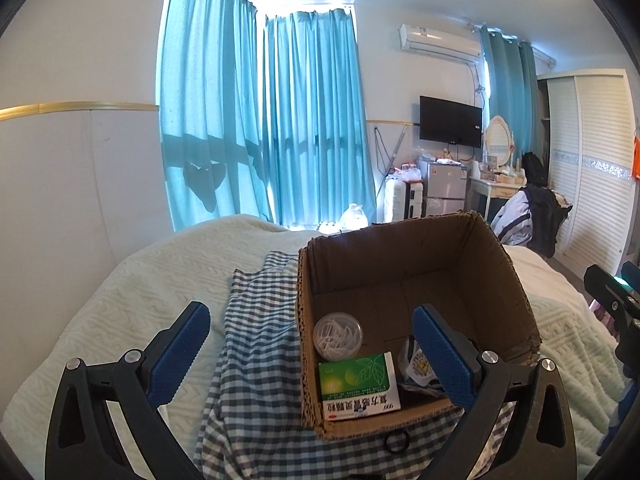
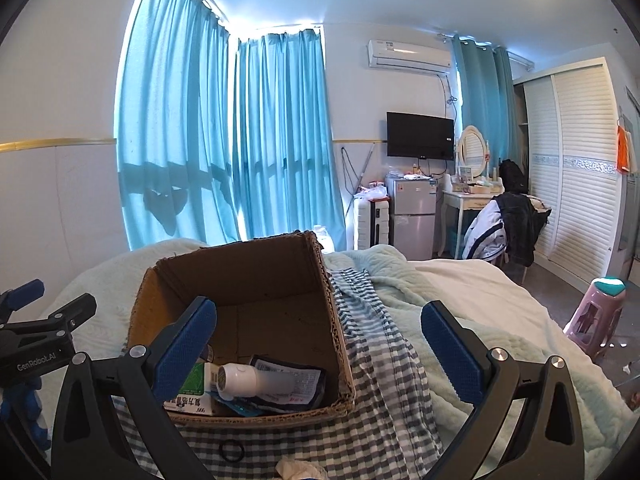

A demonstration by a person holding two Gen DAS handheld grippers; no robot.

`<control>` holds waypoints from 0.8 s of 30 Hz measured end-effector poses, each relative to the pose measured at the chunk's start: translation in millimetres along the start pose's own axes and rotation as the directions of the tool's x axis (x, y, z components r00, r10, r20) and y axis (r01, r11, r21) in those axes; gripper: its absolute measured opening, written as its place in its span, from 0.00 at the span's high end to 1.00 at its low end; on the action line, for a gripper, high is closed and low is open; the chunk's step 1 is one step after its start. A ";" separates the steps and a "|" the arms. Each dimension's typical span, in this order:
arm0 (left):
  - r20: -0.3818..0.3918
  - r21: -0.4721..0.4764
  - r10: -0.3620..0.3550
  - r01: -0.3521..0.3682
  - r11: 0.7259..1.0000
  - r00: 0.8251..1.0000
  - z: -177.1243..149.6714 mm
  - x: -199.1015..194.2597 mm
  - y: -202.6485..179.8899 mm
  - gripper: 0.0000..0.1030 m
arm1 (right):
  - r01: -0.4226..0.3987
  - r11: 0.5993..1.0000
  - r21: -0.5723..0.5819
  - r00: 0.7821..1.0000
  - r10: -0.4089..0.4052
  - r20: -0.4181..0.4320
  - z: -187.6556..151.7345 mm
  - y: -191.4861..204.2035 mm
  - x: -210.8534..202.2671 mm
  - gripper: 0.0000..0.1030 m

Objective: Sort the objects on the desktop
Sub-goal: 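Withdraw both grippers from the box toward the remaining items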

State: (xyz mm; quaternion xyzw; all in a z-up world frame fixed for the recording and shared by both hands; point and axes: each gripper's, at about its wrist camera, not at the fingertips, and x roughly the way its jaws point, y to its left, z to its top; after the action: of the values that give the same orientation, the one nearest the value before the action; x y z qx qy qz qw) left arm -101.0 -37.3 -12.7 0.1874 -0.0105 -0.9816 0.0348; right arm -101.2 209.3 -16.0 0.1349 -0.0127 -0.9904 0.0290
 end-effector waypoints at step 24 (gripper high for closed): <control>-0.035 -0.011 0.019 -0.019 1.000 0.999 -27.8 -46.8 -0.9 0.00 | -0.035 0.999 0.038 0.999 0.035 -0.014 -13.7 -12.2 -58.0 0.00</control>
State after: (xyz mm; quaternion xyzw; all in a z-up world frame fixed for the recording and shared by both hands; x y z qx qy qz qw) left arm -47.4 -33.3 -21.3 0.2040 -0.0063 -0.9779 0.0454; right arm -42.3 224.8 -14.2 0.1426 -0.0336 -0.9882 0.0438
